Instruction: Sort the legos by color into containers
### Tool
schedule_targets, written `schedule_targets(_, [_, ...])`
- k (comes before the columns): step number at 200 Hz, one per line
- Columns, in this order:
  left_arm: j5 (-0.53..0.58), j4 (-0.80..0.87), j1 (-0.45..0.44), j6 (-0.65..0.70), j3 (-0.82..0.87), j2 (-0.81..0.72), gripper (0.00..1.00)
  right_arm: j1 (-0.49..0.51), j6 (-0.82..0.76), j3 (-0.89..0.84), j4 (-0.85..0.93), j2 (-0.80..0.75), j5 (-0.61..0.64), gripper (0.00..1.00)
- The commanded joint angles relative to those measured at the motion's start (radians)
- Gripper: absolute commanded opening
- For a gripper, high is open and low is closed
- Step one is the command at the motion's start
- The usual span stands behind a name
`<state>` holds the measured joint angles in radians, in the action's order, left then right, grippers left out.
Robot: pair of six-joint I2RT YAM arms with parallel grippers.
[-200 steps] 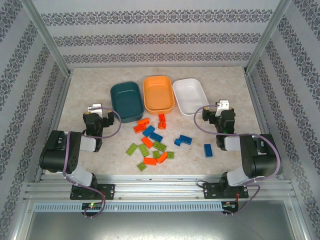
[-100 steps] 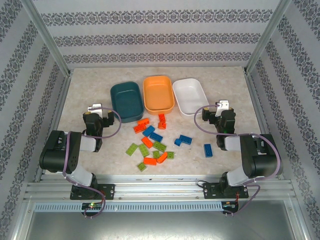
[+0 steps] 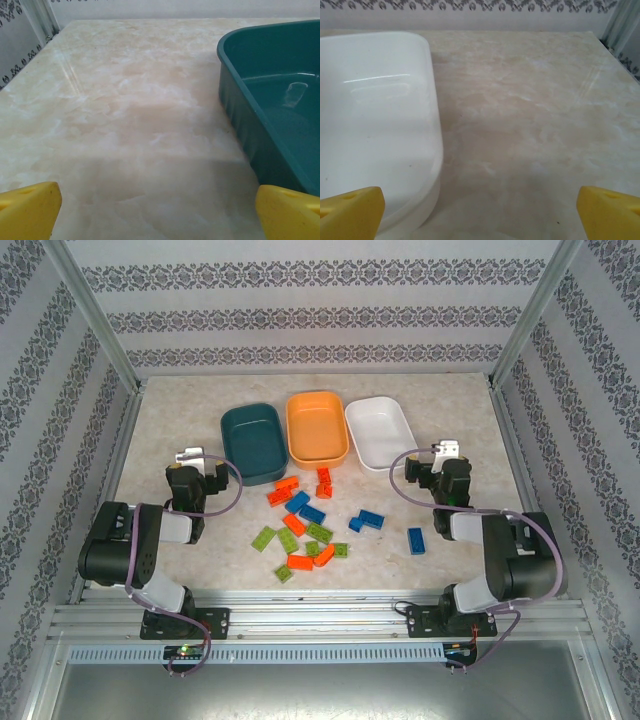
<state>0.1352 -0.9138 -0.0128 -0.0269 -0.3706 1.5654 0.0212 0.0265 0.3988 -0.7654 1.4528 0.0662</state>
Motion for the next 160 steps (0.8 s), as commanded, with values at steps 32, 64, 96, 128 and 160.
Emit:
schedule_targets(32, [0.264,0.363,0.007,-0.111,-0.115,-0.269,1.00,-0.012,0.150,0.187,0.451,-0.232,0.110,0.98])
schedule_targets(64, [0.321,0.778,0.006,-0.286,-0.295,-0.448,1.00,-0.011,0.319,0.369,0.807,-0.275,-0.037,0.98])
schedule_targets(96, [0.089,1.004,0.002,-0.417,-0.374,-0.556,1.00,0.009,0.447,0.495,1.199,-0.269,-0.083,0.97])
schedule_targets(128, [-0.203,1.186,-0.009,-0.463,-0.436,-0.572,1.00,0.037,0.512,0.503,1.482,-0.298,-0.086,0.98])
schedule_targets(160, [-0.470,1.319,-0.032,-0.455,-0.483,-0.504,1.00,0.100,0.534,0.401,1.529,-0.387,-0.086,0.98])
